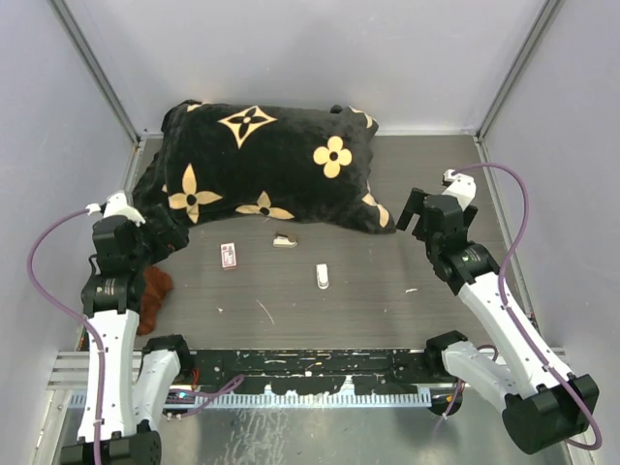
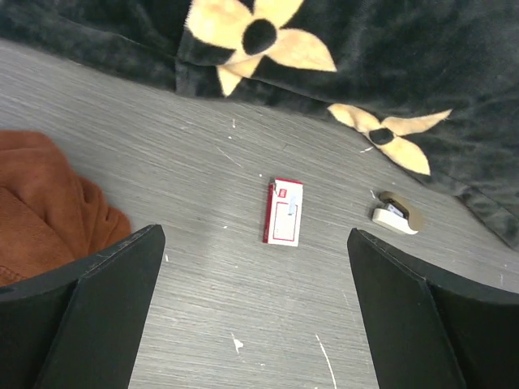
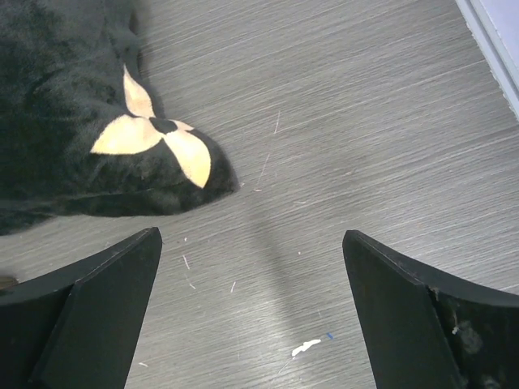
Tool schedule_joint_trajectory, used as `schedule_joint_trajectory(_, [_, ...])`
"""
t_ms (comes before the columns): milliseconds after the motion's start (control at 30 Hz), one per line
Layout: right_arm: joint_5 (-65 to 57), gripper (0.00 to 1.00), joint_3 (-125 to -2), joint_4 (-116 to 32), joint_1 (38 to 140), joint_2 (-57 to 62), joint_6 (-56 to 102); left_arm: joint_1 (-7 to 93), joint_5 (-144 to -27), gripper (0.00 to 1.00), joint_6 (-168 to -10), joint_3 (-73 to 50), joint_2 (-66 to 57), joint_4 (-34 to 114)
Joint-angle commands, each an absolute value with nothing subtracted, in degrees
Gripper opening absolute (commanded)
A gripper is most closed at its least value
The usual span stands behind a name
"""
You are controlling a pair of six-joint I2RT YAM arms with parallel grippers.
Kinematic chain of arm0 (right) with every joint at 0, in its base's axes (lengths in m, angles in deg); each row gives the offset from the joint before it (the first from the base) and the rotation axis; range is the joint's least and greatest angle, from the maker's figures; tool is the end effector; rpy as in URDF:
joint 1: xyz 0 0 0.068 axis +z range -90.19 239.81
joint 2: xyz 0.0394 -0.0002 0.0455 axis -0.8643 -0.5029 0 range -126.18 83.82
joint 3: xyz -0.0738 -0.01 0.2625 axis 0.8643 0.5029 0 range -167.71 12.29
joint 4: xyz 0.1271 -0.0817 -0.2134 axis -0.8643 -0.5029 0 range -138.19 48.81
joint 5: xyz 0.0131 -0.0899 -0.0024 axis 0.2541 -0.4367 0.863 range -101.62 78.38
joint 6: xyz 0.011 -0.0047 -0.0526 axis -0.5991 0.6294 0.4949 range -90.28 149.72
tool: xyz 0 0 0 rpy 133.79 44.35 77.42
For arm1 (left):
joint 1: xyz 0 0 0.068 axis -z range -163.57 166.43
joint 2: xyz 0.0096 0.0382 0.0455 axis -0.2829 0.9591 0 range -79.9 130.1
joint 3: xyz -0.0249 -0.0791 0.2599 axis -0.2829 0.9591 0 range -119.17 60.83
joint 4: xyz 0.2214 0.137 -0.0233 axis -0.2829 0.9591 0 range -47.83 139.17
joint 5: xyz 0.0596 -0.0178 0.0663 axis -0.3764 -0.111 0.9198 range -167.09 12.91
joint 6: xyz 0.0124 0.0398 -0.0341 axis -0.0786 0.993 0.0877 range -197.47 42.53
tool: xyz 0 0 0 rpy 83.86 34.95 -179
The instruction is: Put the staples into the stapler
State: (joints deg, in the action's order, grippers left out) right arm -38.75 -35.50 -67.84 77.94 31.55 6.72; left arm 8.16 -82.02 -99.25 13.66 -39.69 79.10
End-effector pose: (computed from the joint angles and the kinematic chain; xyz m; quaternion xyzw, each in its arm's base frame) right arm 0.1930 0.0461 0.3083 0.1511 0.8410 -0.0235 0.5190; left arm 0.1480 0.0184 0.3186 -0.2035 0.8411 -0.0958 0.4920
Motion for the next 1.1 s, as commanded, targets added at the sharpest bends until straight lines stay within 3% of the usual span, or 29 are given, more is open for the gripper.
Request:
schedule_joint_trajectory(0, [-35.5, 1.0, -34.7, -65.2, 77.8, 33.8, 8.0, 8.0, -78.1, 0.98, -98.6, 10.3, -36.9, 80.5])
schedule_joint_trajectory(433, [-30.3, 1.0, -33.5, -66.5, 77.8, 40.7, 4.1, 9.1, -86.5, 0.99, -103.3, 7.3, -11.7, 84.8])
schedule_joint_trajectory(467, [-29.3, 1.0, -33.5, -66.6, 77.8, 40.8, 3.8, 10.7, -87.1, 0.93, -102.4, 7.3, -9.5, 83.9])
schedule_joint_trajectory(667, [-25.5, 1.0, -32.9, -66.8, 77.8, 40.9, 1.9, 24.3, -75.9, 0.92, -106.1, 5.5, 1.5, 79.8])
schedule_joint_trajectory(833, [-22.7, 1.0, -33.3, -67.5, 77.9, 40.1, 2.3, 29.7, -71.9, 0.92, -107.1, 4.9, 6.5, 75.6])
schedule_joint_trajectory(900, [-22.1, 1.0, -33.0, -67.7, 77.9, 40.1, 2.4, 30.9, -70.4, 0.89, -107.4, 4.9, 7.4, 75.2])
schedule_joint_trajectory(1067, [-20.5, 1.0, -31.4, -66.9, 77.8, 40.2, 2.1, 31.7, -69.3, 0.65, -105.7, 6.2, 8.4, 72.7])
